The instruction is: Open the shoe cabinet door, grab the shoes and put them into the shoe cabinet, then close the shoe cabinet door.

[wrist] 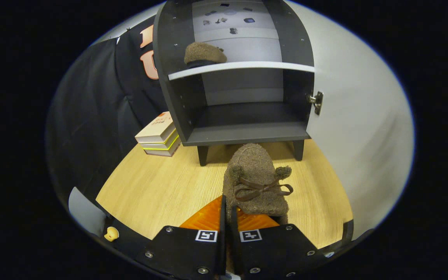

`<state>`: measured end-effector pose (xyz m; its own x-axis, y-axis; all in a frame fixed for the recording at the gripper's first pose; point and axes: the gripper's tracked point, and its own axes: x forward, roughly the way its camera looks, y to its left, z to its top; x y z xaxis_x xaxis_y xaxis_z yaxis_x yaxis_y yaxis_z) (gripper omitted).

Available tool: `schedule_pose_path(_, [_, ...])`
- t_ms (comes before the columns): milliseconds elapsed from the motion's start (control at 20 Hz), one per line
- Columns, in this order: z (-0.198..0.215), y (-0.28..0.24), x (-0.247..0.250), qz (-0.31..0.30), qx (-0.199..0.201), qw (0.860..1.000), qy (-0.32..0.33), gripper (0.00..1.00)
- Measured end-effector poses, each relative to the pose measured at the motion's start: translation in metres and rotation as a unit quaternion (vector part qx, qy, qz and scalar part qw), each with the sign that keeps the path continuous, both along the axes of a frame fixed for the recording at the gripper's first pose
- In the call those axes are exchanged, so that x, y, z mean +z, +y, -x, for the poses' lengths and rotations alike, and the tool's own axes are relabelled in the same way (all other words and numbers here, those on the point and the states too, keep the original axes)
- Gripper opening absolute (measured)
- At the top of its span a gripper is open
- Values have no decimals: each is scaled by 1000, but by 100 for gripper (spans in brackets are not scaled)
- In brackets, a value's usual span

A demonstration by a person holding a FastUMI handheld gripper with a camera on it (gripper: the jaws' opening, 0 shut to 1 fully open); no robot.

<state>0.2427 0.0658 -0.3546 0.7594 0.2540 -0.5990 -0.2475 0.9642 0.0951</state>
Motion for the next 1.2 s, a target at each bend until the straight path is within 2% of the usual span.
schedule_pose_path(250, [-10,4,59,-4,7,999,-39,7])
schedule_pose_path(400, [-32,6,101,-5,11,997,-71,7])
schedule_pose_path(800, [-115,3,195,5,4,990,-141,7])
schedule_pose_path(1200, [-207,9,232,13,6,986,-166,6])
